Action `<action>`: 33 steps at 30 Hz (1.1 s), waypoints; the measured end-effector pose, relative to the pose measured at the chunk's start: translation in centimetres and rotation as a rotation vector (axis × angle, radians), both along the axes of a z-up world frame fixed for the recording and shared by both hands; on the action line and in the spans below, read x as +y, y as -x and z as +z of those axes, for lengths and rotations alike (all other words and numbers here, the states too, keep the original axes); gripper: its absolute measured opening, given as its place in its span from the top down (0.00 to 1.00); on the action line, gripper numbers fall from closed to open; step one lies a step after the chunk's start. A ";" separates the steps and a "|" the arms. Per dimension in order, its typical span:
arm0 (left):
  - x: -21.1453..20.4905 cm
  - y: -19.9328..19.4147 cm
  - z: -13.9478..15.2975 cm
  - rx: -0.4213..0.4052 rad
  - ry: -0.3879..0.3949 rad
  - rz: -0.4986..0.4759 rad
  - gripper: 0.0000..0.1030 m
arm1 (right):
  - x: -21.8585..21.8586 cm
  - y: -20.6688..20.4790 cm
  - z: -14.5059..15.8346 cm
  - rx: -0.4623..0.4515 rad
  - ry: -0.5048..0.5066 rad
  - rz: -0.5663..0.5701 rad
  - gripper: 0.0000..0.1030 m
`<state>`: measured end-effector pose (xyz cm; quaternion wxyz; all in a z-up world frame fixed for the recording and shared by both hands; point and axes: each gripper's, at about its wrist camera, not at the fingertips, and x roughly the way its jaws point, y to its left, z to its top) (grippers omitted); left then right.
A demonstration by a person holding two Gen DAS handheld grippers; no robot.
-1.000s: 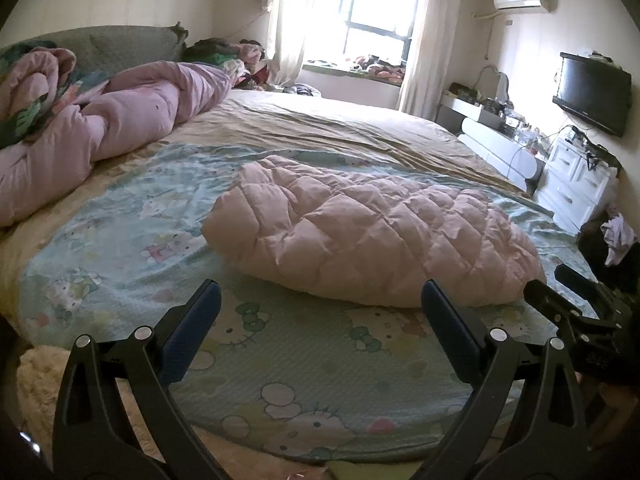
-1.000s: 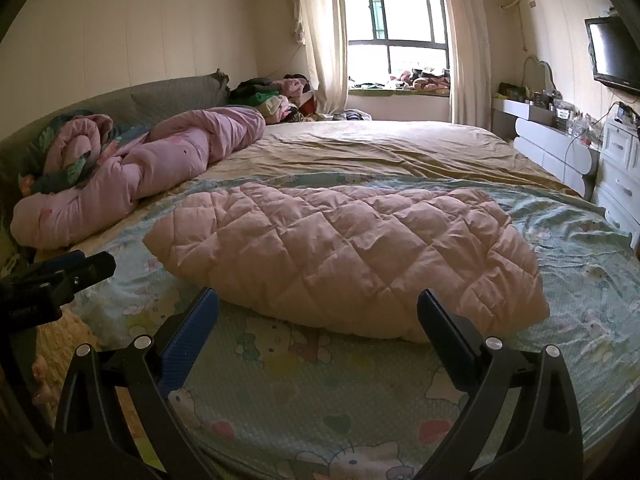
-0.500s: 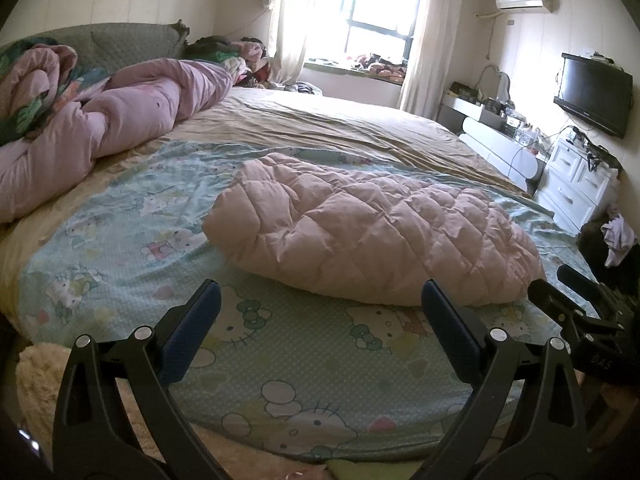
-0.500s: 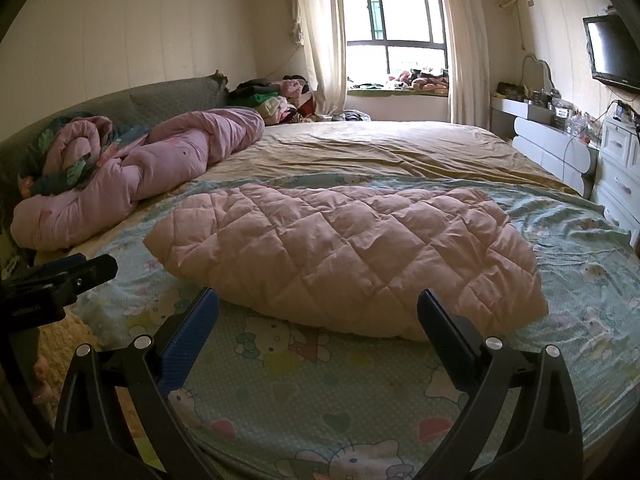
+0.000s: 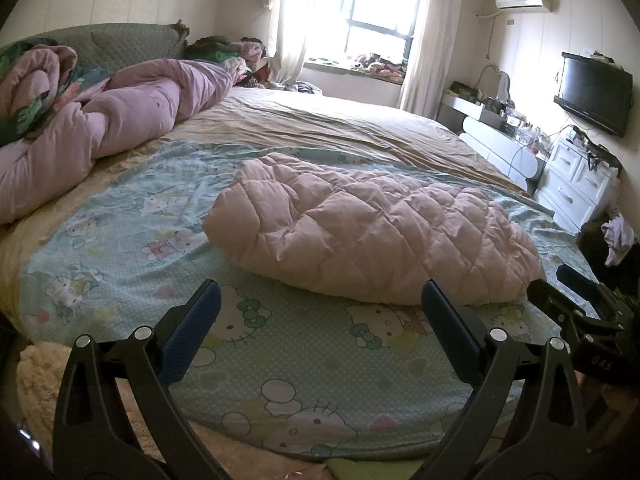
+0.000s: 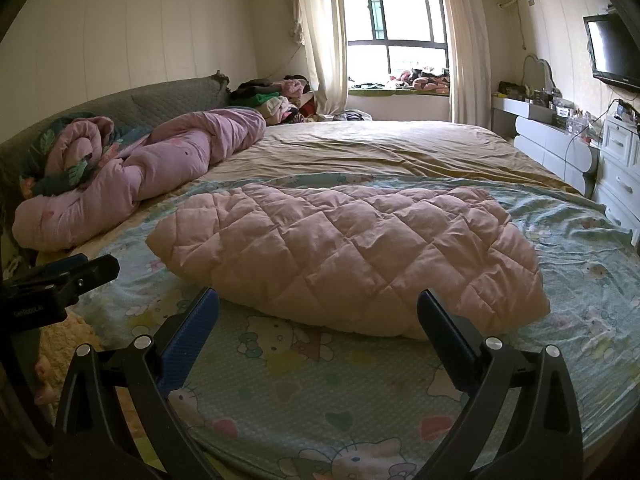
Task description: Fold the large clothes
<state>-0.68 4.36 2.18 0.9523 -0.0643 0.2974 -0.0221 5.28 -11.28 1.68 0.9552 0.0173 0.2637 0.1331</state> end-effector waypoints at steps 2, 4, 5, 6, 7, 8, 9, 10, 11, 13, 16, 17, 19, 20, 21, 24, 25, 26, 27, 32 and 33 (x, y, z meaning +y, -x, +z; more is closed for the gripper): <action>0.0 0.0 0.0 -0.001 0.001 0.000 0.09 | 0.0 0.0 0.0 0.002 -0.001 -0.001 0.04; 0.0 0.0 0.0 0.000 -0.001 0.000 0.09 | 0.0 0.0 0.0 0.002 -0.001 -0.001 0.04; 0.0 0.0 0.0 0.000 0.000 0.000 0.09 | 0.0 0.0 0.0 0.002 -0.001 -0.001 0.04; 0.0 0.0 0.0 0.001 0.001 -0.001 0.09 | 0.0 0.0 0.0 0.001 -0.002 0.001 0.04; 0.0 0.0 0.0 0.001 0.000 0.000 0.09 | 0.0 0.0 0.0 0.001 -0.002 0.000 0.04; 0.0 0.0 0.0 0.002 0.000 0.000 0.09 | 0.0 0.0 0.0 0.002 -0.001 0.001 0.04; 0.0 0.0 0.0 0.001 0.002 0.000 0.09 | 0.0 0.0 0.0 0.005 -0.004 0.003 0.04; 0.0 0.0 0.0 0.000 0.002 0.000 0.09 | 0.0 0.1 0.0 0.004 -0.005 0.004 0.04; 0.0 0.0 0.0 0.001 0.000 0.001 0.09 | 0.0 0.1 0.0 0.001 -0.003 0.003 0.04; 0.0 0.0 0.0 0.000 0.001 -0.001 0.09 | 0.0 0.2 -0.1 0.001 -0.003 0.004 0.04; 0.0 0.0 0.0 0.002 0.001 0.001 0.09 | 0.0 0.2 -0.1 0.004 -0.003 0.004 0.04; 0.0 0.0 0.0 0.001 0.001 0.000 0.09 | 0.0 0.3 -0.1 0.004 -0.003 0.004 0.04; 0.0 0.1 0.0 0.002 0.000 0.001 0.09 | 0.0 0.3 -0.1 0.002 -0.003 0.002 0.04; 0.0 0.1 0.0 0.002 0.000 0.000 0.09 | 0.1 0.3 -0.1 0.002 -0.004 0.003 0.04; 0.0 0.1 0.0 0.002 0.000 0.000 0.09 | 0.1 0.3 -0.1 0.000 -0.004 0.002 0.04; 0.0 0.1 0.0 0.003 0.001 0.001 0.09 | 0.0 0.3 -0.1 0.002 -0.004 0.002 0.04; 0.0 0.1 0.0 0.002 0.001 0.001 0.09 | 0.1 0.3 -0.1 0.002 -0.003 0.003 0.04; 0.0 0.1 0.0 0.002 0.003 -0.001 0.09 | 0.0 0.3 -0.1 0.003 -0.002 0.004 0.04; 0.0 0.1 0.0 0.002 0.002 -0.002 0.09 | 0.1 0.4 -0.1 0.005 -0.001 0.004 0.04; 0.0 0.1 -0.1 0.004 0.003 -0.001 0.09 | 0.4 0.7 -0.2 0.014 -0.001 0.001 0.04; 0.0 0.1 -0.1 0.004 0.003 0.000 0.09 | 0.3 0.6 -0.2 0.016 -0.001 0.001 0.04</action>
